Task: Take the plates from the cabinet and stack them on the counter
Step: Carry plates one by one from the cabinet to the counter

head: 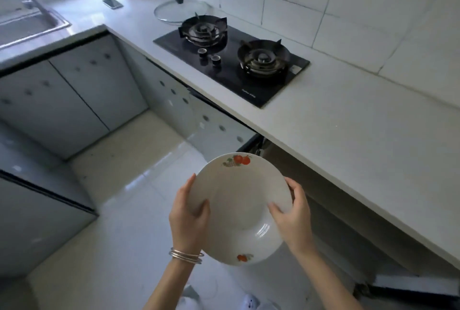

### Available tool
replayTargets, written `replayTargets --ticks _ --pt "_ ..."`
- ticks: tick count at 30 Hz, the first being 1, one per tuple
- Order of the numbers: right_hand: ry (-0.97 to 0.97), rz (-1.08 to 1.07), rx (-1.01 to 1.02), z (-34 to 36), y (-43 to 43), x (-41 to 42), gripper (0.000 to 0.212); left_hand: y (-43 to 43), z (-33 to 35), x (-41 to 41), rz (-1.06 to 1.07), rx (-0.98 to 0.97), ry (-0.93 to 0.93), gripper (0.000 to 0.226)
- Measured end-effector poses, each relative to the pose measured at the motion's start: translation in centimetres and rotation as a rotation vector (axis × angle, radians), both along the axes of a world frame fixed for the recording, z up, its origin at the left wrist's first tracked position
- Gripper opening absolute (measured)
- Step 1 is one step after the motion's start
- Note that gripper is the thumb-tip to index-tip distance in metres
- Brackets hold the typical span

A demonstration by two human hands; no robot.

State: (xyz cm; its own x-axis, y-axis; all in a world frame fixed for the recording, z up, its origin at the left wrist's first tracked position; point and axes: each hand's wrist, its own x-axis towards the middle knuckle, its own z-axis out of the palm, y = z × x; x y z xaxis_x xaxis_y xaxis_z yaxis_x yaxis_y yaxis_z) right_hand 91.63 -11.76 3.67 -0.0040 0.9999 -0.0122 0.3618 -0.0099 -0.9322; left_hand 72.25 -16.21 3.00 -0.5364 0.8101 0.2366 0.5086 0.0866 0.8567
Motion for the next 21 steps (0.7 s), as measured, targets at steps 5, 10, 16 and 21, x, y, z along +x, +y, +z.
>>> replayTargets --ticks 5,10,16,21 --pt "0.068 0.201 -0.011 0.8 1.2 -8.6 0.054 -2.0 0.7 -8.0 0.160 0.017 -0.095 0.054" --pt "0.111 0.362 -0.059 1.4 0.9 -18.6 0.052 -4.8 1.2 -16.8 0.289 0.046 -0.159 0.059" --pt "0.154 0.452 -0.020 2.3 -0.2 -30.3 0.055 -7.4 2.2 -27.6 0.375 0.074 -0.206 0.053" --pt "0.199 0.514 -0.009 2.9 -0.8 -37.9 0.053 -8.7 2.3 -34.5 0.430 0.138 -0.325 0.050"
